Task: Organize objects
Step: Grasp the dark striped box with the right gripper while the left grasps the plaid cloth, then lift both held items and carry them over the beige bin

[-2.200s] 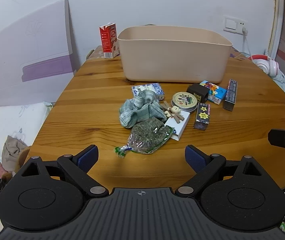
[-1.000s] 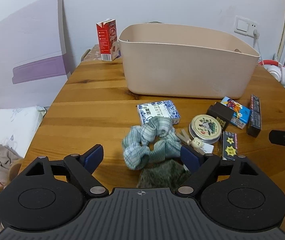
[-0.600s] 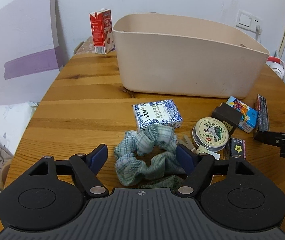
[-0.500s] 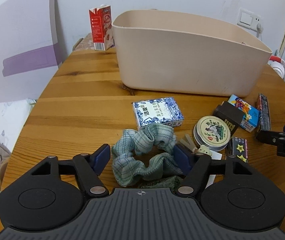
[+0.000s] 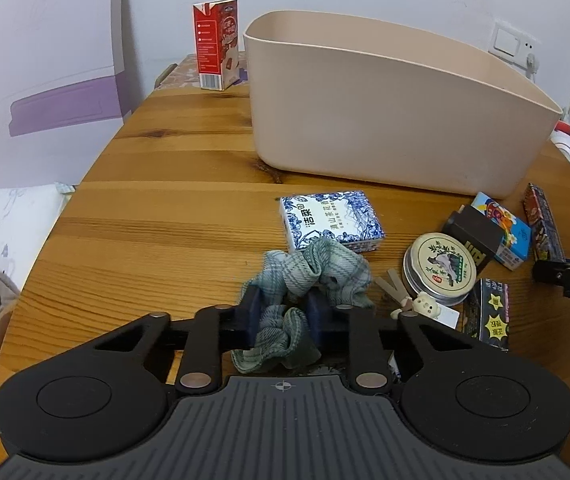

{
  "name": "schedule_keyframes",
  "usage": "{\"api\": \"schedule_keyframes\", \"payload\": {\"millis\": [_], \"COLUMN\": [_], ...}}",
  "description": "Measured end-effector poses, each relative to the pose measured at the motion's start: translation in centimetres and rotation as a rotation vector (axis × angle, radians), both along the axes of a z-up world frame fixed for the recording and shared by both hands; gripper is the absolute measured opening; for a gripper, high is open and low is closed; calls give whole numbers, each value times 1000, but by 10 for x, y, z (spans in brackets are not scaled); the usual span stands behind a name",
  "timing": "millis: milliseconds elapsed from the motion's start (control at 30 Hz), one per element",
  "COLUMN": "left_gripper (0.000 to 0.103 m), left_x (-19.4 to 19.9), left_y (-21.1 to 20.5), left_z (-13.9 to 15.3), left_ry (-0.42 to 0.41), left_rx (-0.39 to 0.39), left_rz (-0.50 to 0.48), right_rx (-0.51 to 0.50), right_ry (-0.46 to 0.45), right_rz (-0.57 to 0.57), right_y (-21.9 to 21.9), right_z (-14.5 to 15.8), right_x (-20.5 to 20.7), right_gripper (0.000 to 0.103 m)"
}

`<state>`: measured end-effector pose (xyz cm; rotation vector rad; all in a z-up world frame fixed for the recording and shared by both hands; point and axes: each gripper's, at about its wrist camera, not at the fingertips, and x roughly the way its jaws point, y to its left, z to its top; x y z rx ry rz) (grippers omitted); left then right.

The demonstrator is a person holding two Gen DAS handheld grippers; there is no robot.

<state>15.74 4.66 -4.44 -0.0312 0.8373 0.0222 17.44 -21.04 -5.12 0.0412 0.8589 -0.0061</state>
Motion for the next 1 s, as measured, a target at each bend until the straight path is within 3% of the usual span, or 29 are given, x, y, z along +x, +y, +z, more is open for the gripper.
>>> {"api": "schedule_keyframes", "payload": {"millis": [167,333,1000], "left_gripper": [8,4,2], "left_x": [-3,-10,-40], "left_y": [4,7,9], "left_z": [2,8,39], "left_ry": [-16,-38,-140], "left_rx": [-6,-13,-4], "left_rz": [17,25,33], "right_rx": [14,6,34], "right_ry": [-16,-50,-180], "right_rz": [-6,-7,-10], "right_y": [-2,-4,-9], "right_z": [0,7,49], "right_x": [-6,-18,-60], "right_gripper": [22,22,22]}}
